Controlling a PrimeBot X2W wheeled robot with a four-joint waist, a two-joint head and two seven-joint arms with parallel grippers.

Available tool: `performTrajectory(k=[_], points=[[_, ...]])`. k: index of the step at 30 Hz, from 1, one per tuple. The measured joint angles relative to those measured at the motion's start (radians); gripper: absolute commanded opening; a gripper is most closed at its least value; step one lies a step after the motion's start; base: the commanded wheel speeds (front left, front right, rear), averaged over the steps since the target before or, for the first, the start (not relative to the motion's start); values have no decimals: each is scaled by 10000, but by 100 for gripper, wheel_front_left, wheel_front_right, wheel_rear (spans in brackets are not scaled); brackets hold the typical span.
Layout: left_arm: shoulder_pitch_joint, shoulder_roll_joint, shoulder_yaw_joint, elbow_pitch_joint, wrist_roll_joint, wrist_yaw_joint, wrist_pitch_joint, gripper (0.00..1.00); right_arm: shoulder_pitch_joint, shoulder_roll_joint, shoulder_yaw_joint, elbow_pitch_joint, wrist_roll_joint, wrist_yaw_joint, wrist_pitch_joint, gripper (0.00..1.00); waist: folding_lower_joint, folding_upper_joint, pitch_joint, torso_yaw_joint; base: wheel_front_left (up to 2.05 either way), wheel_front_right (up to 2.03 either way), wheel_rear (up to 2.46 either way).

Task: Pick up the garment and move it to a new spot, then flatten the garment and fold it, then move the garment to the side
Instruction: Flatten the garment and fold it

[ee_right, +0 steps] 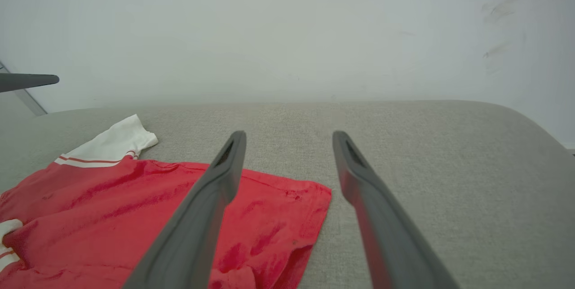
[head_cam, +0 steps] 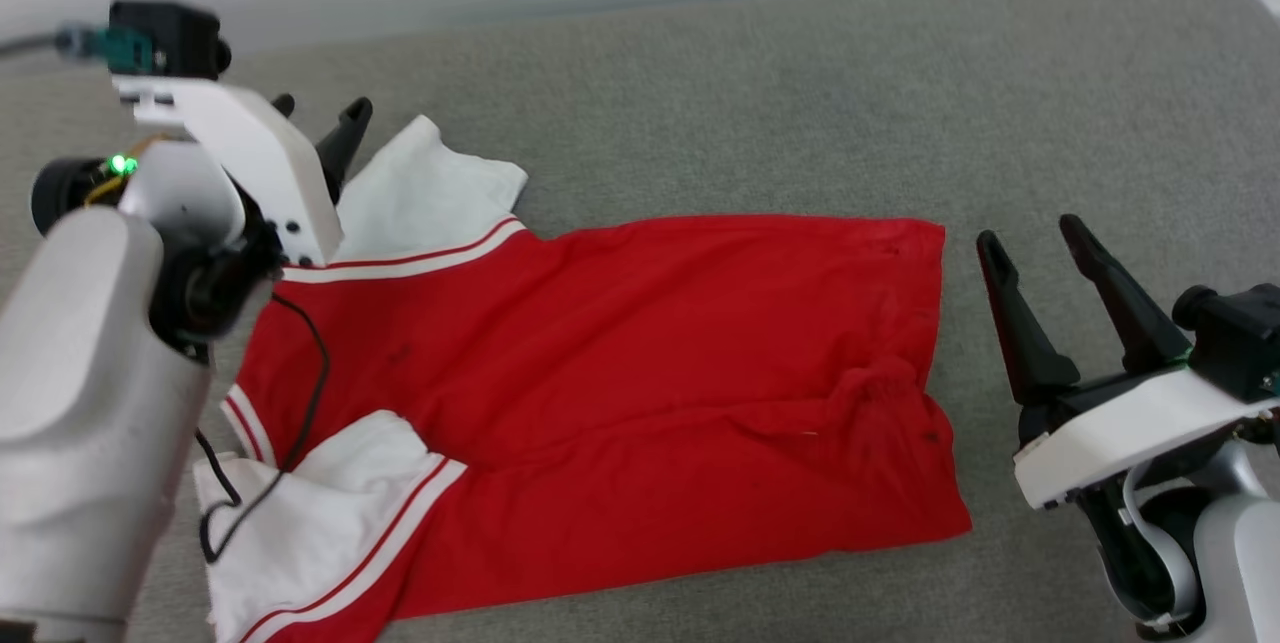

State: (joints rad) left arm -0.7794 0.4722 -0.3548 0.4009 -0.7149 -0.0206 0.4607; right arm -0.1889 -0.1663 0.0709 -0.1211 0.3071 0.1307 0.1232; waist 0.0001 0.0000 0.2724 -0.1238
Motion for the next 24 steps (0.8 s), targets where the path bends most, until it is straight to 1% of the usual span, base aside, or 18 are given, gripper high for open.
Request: performTrajectory(k=[3, 7, 13, 19, 20, 21, 22, 24], points=[[-869, 180, -274, 606, -132, -316, 1166, 100, -259, 29, 140, 58, 31, 0, -42, 100, 0, 0, 439, -225, 0, 0, 0], [-1614, 410, -598, 1338, -198, -502, 2483, 100, -449, 84, 326, 198, 127, 2, -176, 100, 0, 0, 910, -579, 0, 0, 0], [-2261, 650, -836, 2401, -117, -523, 3455, 100, -636, 136, 558, 476, 318, 2, -265, 100, 1, 0, 1479, -1082, 0, 0, 0], [-2518, 692, -874, 3327, -221, -268, 4148, 100, -730, 151, 732, 803, 606, 2, -337, 100, -1, 0, 1840, -1489, 0, 0, 0], [-2531, 669, -849, 3444, -284, -219, 4215, 55, -729, 142, 742, 871, 662, 2, -332, 100, -1, 0, 1861, -1536, 0, 0, 0], [-2541, 663, -821, 3536, -345, -184, 4259, 36, -729, 123, 752, 913, 723, 0, -332, 100, -1, 0, 1867, -1575, 0, 0, 0], [-2541, 663, -821, 3536, -345, -184, 4259, 0, -729, 123, 752, 913, 723, 0, -332, 100, -1, 0, 1867, -1575, 0, 0, 0], [-2541, 608, -688, 3714, -499, -117, 4263, 0, -730, 90, 767, 943, 863, 0, -286, 100, -2, 0, 1872, -1608, 0, 0, 0]])
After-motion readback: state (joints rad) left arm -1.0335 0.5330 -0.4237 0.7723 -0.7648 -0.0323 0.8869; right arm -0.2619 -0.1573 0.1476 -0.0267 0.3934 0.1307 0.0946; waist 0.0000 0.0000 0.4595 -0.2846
